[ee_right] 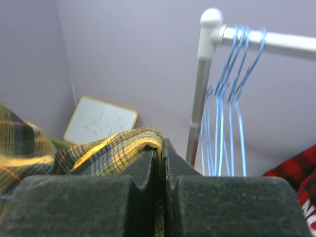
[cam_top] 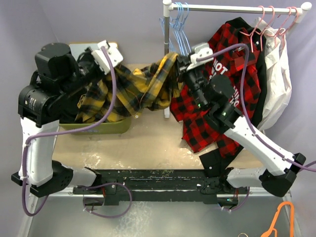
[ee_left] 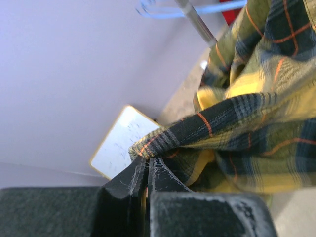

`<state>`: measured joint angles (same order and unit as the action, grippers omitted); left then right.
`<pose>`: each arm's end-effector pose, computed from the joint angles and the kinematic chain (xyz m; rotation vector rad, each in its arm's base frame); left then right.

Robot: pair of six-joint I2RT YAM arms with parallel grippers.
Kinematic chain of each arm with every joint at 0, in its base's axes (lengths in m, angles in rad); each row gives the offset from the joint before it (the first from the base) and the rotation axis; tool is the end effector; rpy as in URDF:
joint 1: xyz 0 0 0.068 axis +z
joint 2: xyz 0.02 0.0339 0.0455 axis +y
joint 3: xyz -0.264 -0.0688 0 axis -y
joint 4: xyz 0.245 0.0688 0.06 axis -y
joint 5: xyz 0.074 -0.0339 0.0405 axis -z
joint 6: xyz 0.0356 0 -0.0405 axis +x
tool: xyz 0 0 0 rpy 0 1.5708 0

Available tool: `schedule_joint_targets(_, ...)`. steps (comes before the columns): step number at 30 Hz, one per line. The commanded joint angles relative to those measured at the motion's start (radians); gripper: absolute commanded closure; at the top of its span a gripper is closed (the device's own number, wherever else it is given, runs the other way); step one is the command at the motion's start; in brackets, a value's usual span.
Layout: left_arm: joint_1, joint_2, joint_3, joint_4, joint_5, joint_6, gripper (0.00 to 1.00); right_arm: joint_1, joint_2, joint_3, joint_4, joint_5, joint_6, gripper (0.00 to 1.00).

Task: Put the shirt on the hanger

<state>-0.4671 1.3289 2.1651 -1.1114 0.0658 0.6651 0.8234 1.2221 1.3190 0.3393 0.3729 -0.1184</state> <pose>0.1613 -0.0840 0.5621 1.0286 1.5330 0.0776 0.1896 0.1855 0.4903 -0.2141 1.1563 0.4114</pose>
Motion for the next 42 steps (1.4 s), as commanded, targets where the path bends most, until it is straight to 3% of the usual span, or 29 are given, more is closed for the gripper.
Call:
schedule_joint_targets(1,-0.002,0.081,0.205,0.154,-0.029,-0.146,1.00,0.000,0.071,0.309,-0.137,0.023,-0.118,1.00)
schedule_joint_targets(7,-0.002,0.242,0.591,0.215,-0.010,-0.214,1.00,0.000,0.152,0.593,-0.191,-0.013,-0.166,1.00)
schedule_joint_targets(11,-0.002,0.314,0.739,0.286,-0.014,-0.240,1.00,0.000,0.191,0.728,-0.176,-0.054,-0.180,1.00)
schedule_joint_targets(16,-0.002,0.355,0.816,0.356,0.002,-0.291,1.00,0.001,0.200,0.823,-0.110,-0.109,-0.186,1.00)
schedule_joint_targets(21,-0.002,0.342,0.798,0.365,-0.011,-0.294,1.00,0.001,0.227,0.914,-0.159,-0.141,-0.145,1.00)
schedule_joint_targets(23,-0.002,0.307,0.687,0.336,-0.035,-0.292,1.00,0.000,0.204,0.859,-0.160,-0.145,-0.121,1.00)
schedule_joint_targets(25,-0.002,0.246,0.460,0.329,-0.079,-0.275,1.00,0.000,0.166,0.758,-0.144,-0.131,-0.068,1.00)
schedule_joint_targets(28,0.009,0.127,0.064,0.389,-0.140,-0.273,1.00,0.002,0.085,0.520,-0.140,-0.127,0.026,1.00)
schedule_joint_targets(36,0.134,-0.144,-0.747,0.518,-0.042,-0.365,1.00,0.000,-0.122,-0.219,-0.190,-0.138,0.471,1.00)
schedule_joint_targets(40,0.182,-0.189,-0.978,0.545,0.110,-0.414,1.00,0.000,-0.136,-0.446,-0.154,-0.216,0.678,1.00)
schedule_joint_targets(42,0.186,-0.172,-1.005,0.557,0.127,-0.420,1.00,0.001,-0.113,-0.483,-0.116,-0.247,0.726,1.00)
